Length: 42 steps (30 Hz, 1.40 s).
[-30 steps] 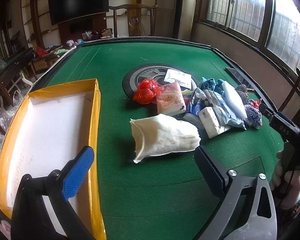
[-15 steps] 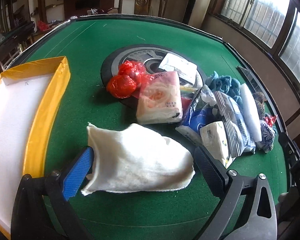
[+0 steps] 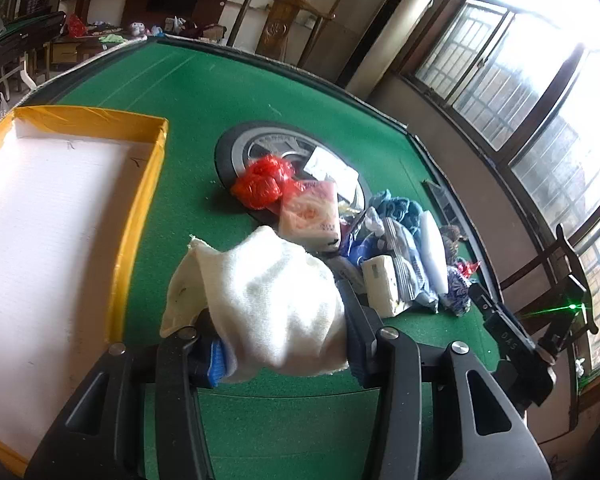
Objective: Organize soft objects
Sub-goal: 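Grasp the white cloth bag with the left tool while the right tool reaches for the red plastic bag, then carry the white cloth bag and red plastic bag into the yellow tray, opening both tools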
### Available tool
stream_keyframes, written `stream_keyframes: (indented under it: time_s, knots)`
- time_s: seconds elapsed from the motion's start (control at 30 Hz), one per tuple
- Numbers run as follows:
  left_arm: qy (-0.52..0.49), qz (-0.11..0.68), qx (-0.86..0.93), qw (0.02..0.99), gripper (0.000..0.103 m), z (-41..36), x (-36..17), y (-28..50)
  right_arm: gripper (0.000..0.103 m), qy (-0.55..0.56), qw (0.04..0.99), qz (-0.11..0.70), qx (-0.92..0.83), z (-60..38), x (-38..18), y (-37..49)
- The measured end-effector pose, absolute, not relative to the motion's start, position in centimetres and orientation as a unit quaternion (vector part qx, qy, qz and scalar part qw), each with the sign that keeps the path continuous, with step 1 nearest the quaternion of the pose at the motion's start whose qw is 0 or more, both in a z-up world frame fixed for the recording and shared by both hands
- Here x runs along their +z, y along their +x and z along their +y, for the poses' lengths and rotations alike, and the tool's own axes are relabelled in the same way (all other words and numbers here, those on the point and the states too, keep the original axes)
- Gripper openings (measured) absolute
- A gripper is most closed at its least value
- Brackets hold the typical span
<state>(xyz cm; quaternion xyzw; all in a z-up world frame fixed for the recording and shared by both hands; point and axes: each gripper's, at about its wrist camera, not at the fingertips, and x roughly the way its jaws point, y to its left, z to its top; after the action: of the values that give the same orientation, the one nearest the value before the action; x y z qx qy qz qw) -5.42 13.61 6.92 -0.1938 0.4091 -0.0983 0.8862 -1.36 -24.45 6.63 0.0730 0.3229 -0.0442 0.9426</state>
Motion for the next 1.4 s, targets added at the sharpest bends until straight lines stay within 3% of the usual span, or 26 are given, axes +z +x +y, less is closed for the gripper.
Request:
stream_keyframes:
  time_s: [0.23, 0.37, 0.47, 0.53, 0.63, 0.83, 0.87, 0.9, 0.93, 1.27, 1.4]
  knots:
    - [-0.185, 0.366, -0.074, 0.909, 0.045, 18.1, 10.0, -8.4, 0.102, 0.042, 0.947, 0.307, 0.082, -19.2, 12.5, -2.0]
    - [-0.191, 0.351, -0.056, 0.915, 0.045, 19.7, 9.9, -8.7, 0.102, 0.039, 0.901, 0.369, 0.225, -12.4, 13.8, 1.9]
    - [-0.205, 0.351, -0.046, 0.913, 0.045, 21.5, 9.4, -9.2, 0.088, 0.037, 0.860, 0.419, 0.287, -7.2, 12.6, 5.9]
    - [-0.211, 0.349, -0.035, 0.912, 0.045, 22.9, 9.3, -9.7, 0.073, 0.046, 0.838, 0.454, 0.297, -4.6, 11.2, 8.7]
    - [-0.219, 0.346, -0.015, 0.912, 0.045, 25.7, 9.1, -10.7, 0.065, 0.036, 0.825, 0.493, 0.272, -1.6, 9.0, 11.5]
    - [-0.238, 0.346, 0.014, 0.907, 0.045, 30.5, 8.2, -11.4, 0.063, -0.048, 0.825, 0.529, 0.192, 2.1, 6.3, 14.4]
    - [-0.240, 0.347, 0.016, 0.906, 0.045, 31.0, 8.1, -11.3, 0.058, -0.062, 0.824, 0.533, 0.181, 2.5, 6.1, 14.7]
    - [-0.242, 0.349, 0.018, 0.905, 0.045, 31.4, 8.0, -11.0, 0.036, -0.072, 0.822, 0.536, 0.177, 2.7, 5.7, 14.7]
    - [-0.244, 0.351, 0.017, 0.904, 0.045, 31.7, 7.9, -10.8, 0.030, -0.074, 0.821, 0.539, 0.171, 2.7, 5.5, 14.7]
    - [-0.264, 0.383, -0.031, 0.885, 0.045, 33.1, 8.5, -5.4, 0.025, -0.032, 0.854, 0.461, 0.238, 2.6, 11.2, 12.2]
    - [-0.268, 0.405, -0.029, 0.874, 0.045, 33.2, 7.4, -0.6, 0.026, -0.017, 0.832, 0.470, 0.294, 6.5, 10.5, 12.2]
